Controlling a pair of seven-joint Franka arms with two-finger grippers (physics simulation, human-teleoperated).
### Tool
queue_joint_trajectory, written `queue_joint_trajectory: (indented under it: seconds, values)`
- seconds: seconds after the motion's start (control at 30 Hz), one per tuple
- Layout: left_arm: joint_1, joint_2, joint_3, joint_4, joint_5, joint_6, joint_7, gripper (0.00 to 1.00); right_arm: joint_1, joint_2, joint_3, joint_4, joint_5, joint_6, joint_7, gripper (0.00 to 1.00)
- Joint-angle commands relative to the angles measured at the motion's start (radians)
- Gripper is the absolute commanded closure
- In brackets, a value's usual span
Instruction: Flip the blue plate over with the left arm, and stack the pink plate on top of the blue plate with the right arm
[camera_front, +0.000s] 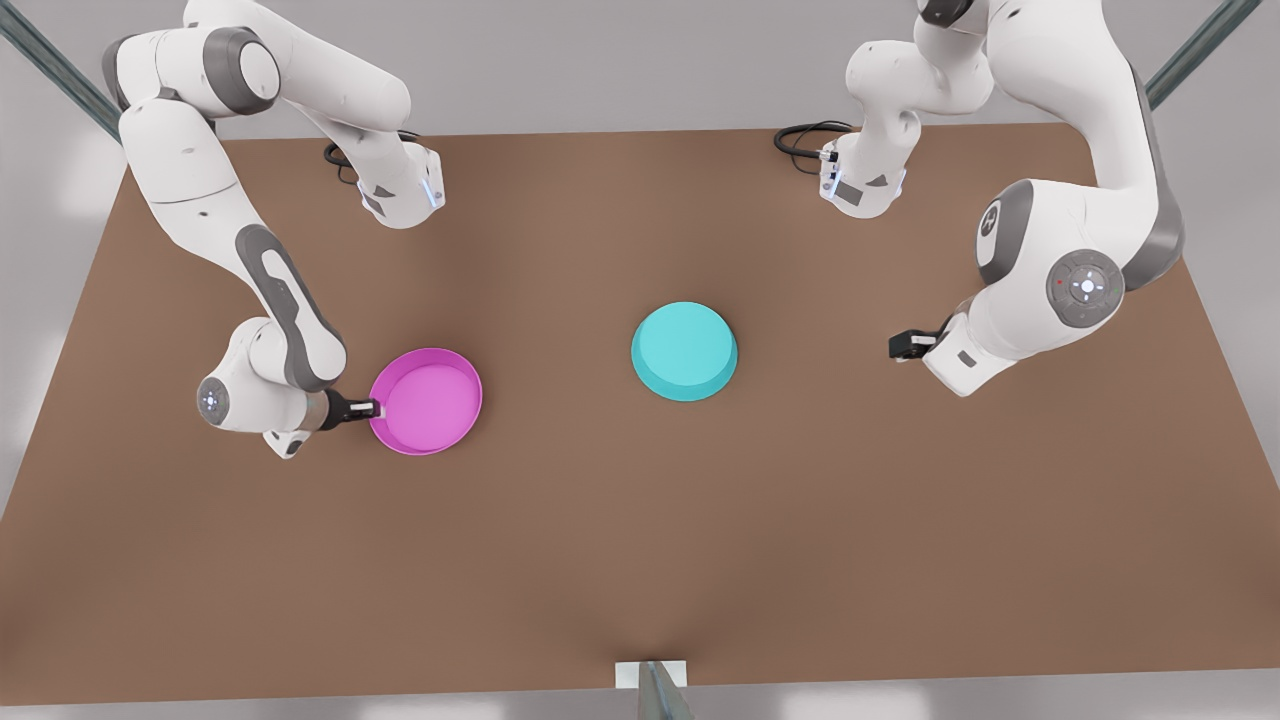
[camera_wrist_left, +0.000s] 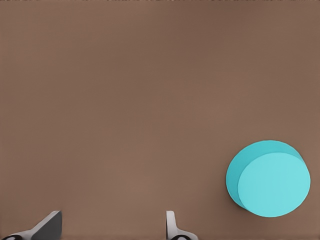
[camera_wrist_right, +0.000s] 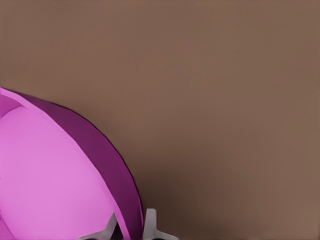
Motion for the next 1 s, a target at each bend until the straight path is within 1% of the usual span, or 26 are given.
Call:
queue_joint_trajectory:
  seconds: [0.0,0.03,0.13,0.2,0.47,0.57,0.63,0.73,0.8,0.83,0.87,0.97]
  values:
    - [0.0,0.0,0.0,0.0,0.0,0.0,0.0,0.0,0.0,0.0,0.0,0.0,0.0,0.0,0.0,0.73]
    - [0.0,0.0,0.0,0.0,0.0,0.0,0.0,0.0,0.0,0.002,0.0,0.0,0.0,0.0,0.0,0.76]
    - [0.0,0.0,0.0,0.0,0.0,0.0,0.0,0.0,0.0,0.003,0.0,0.0,0.0,0.0,0.0,0.76]
    - [0.0,0.0,0.0,0.0,0.0,-0.002,0.0,0.0,0.0,0.003,0.0,0.0,-0.002,0.0,0.0,0.79]
    - [-0.002,0.0,0.0,0.002,0.0,-0.006,-0.003,0.0,0.002,0.003,0.0,0.008,-0.002,-0.002,0.003,0.79]
    - [-0.002,0.0,0.0,0.0,0.0,-0.008,-0.003,0.0,0.005,0.002,0.002,0.025,-0.002,-0.023,0.006,0.79]
    - [-0.002,0.0,0.0,0.002,0.0,-0.008,-0.003,0.0,0.002,-0.002,0.002,0.052,-0.002,-0.071,0.005,0.79]
    - [-0.002,0.0,-0.002,0.0,0.0,-0.008,-0.003,0.0,0.005,-0.011,0.003,0.054,0.002,-0.078,0.011,0.79]
    - [-0.002,0.0,-0.002,0.0,0.0,-0.008,-0.003,0.0,-0.026,-0.011,0.043,0.057,0.005,-0.106,-0.012,0.79]
    - [-0.002,0.0,0.0,0.002,0.0,-0.008,-0.003,0.0,-0.028,-0.012,0.048,0.06,0.005,-0.108,-0.017,0.79]
    - [-0.002,0.0,-0.002,0.0,0.0,-0.008,-0.003,0.0,-0.035,-0.025,0.064,0.064,0.008,-0.149,-0.023,0.79]
    - [-0.002,0.0,0.0,0.0,0.0,-0.011,-0.003,0.0,-0.046,-0.057,0.11,0.078,0.012,-0.164,-0.015,0.79]
